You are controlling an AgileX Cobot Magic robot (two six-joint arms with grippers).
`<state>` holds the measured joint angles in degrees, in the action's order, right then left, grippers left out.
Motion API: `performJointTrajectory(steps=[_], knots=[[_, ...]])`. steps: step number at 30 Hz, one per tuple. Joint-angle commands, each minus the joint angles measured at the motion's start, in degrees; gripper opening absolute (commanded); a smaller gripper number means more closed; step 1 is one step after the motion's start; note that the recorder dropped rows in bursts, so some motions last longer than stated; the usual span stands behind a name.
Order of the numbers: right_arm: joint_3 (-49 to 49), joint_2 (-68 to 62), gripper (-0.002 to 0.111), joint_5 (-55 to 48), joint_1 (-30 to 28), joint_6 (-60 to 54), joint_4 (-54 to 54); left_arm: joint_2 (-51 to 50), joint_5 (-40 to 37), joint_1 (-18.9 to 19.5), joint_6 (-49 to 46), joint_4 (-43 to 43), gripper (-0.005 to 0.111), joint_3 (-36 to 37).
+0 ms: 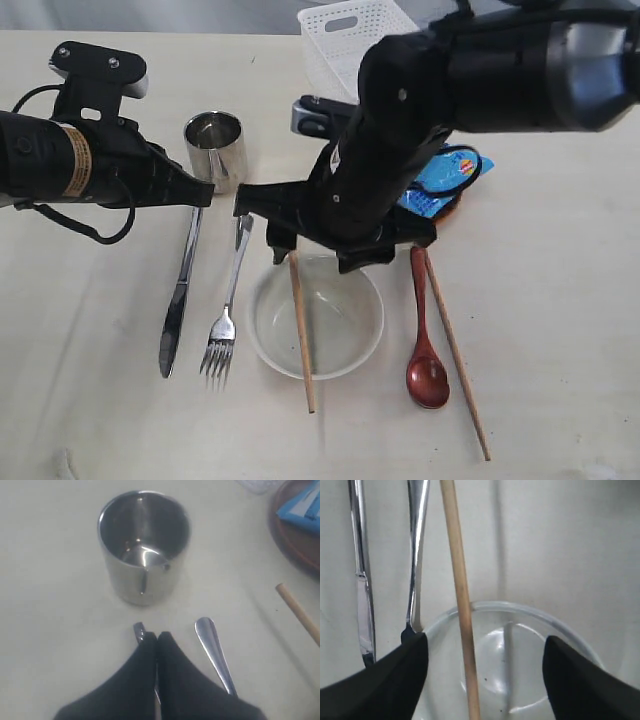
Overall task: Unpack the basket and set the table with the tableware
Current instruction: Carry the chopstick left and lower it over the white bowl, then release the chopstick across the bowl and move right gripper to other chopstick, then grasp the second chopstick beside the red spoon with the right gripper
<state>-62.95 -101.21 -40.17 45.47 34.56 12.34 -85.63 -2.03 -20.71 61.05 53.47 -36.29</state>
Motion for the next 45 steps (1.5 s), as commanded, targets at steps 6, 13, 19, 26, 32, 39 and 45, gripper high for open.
performJointTrajectory(steps=[6,13,19,26,32,39,45], knots=[[0.36,10.17,0.063,-21.94,-2.30,5.34,-27.25,0.31,-0.48,0.16,0.44,-0.35,0.000,-0.08],[15.01,10.43,0.063,-5.54,-10.15,5.21,-26.36,0.31,-0.74,0.16,0.44,-0.35,0.000,-0.08],[24.19,10.43,0.045,6.70,-12.87,4.95,-24.49,0.31,-0.73,0.16,0.67,-0.35,0.000,-0.08],[25.41,10.43,0.049,8.83,-9.27,-0.36,-18.12,0.31,-0.49,0.16,0.68,-0.35,0.000,-0.08],[25.83,7.52,0.049,9.86,-8.57,0.14,-18.11,0.31,-0.49,0.16,0.68,-0.35,0.000,-0.08],[25.83,3.24,0.048,10.93,-8.57,0.53,-18.61,0.31,-0.49,0.16,0.68,-0.35,0.000,-0.08],[25.73,2.57,0.005,11.01,-8.57,1.64,-17.68,0.31,-0.49,0.16,0.68,-0.35,0.000,-0.08]])
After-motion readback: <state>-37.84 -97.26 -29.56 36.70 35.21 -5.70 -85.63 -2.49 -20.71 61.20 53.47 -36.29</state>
